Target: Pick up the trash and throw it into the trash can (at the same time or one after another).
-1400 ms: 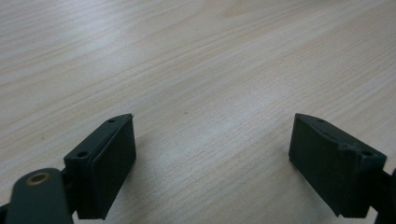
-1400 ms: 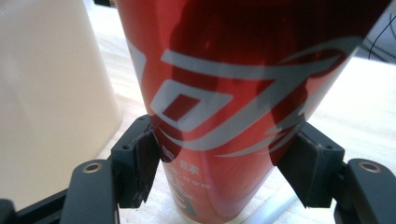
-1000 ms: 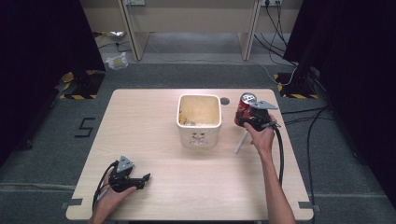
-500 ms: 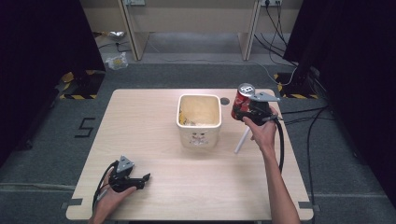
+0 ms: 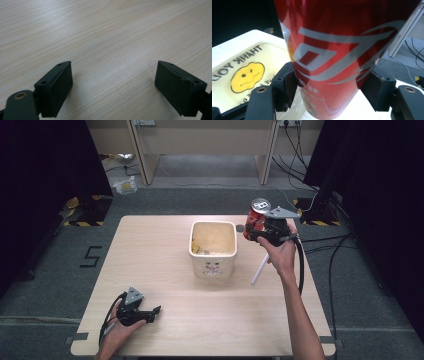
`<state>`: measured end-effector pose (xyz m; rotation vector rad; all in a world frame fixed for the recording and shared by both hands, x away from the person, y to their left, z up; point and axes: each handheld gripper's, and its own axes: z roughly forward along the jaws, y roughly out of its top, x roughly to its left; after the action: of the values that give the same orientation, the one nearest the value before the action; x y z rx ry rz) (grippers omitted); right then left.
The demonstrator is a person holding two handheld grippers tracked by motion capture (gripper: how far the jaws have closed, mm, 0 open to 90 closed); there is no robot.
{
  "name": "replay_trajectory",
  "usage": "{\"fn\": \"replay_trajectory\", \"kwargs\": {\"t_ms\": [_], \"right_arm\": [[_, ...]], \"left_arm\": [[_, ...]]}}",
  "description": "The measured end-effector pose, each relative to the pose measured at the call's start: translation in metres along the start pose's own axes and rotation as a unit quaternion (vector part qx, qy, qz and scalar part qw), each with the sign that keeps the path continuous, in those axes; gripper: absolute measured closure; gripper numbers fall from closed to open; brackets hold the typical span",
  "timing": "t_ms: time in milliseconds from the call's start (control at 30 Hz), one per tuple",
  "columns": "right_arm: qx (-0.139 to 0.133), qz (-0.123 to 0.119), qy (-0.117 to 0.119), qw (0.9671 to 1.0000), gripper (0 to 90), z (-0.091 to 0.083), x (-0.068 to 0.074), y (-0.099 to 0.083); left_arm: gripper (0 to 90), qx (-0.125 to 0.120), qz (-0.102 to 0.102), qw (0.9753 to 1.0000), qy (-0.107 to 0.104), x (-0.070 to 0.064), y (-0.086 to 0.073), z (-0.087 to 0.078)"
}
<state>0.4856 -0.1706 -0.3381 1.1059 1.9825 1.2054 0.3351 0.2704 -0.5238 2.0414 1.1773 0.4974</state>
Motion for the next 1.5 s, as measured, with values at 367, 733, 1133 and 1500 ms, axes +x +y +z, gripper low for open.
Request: {"fn": "replay_trajectory", "kwargs": {"t_ms": [367,733,1133,1500], "right_arm": [[0.001,-0.007,0.012,0.9999,34.1,0.003,0.011,0.014],[-0.004,-0.018,0.033,0.9993,34.1,0.009,0.029,0.031],[0.009,-0.043,0.078,0.996,34.0,0.034,0.065,0.04],[0.036,-0.051,0.101,0.9929,34.0,0.056,0.088,0.034]], "left_arm": [[14.0,0.001,0.0,1.0,-0.001,0.0,0.0,0.0],[14.0,0.001,0.0,1.0,-0.001,0.0,0.0,0.0],[14.0,0.002,0.001,1.0,-0.001,0.0,0.0,0.0],[14.0,0.003,0.001,1.0,-0.001,0.0,0.0,-0.001]]}}
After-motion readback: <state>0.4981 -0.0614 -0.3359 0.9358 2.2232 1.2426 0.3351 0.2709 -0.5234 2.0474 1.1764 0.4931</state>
